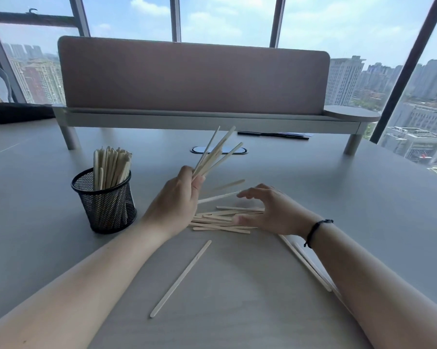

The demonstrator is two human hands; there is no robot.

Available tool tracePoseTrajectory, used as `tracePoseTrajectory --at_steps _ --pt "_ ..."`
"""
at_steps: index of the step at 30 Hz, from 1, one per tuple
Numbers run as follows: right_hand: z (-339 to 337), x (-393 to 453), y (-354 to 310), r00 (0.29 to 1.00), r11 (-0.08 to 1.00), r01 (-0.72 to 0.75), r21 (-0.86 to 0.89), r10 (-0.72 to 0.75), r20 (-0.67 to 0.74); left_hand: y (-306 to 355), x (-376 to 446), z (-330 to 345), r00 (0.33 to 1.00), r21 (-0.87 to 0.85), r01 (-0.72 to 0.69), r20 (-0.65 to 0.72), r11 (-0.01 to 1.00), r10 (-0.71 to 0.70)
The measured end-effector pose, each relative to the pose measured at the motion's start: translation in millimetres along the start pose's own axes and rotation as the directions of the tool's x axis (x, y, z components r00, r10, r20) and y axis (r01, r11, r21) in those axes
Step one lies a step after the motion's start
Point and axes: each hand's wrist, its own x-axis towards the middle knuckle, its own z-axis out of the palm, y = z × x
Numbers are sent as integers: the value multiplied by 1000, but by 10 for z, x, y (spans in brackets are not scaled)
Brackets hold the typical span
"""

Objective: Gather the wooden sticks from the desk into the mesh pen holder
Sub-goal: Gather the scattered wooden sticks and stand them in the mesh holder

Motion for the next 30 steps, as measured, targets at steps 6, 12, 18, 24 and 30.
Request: tracePoseTrajectory --at_steps 6,12,18,24,30 --pt "50 41 -120 994 994 57 -91 -65 -89 -24 16 1 998 -20 35 55 999 -34" --pt "203 100 -221 993 976 111 -187 -118 -25 57 26 -40 998 -174 43 -28 984 -49" --pt "270 187 -284 991 977 129 -167 -132 -5 32 56 -89 999 -312 -39 -26 949 33" --pt "277 251 -267 982 959 148 -242 -171 -75 52 28 -107 999 -400 -51 -22 915 46" --pt "257 267 -277 975 949 204 -240 -220 -42 30 34 -81 1000 -421 11 -6 907 -14"
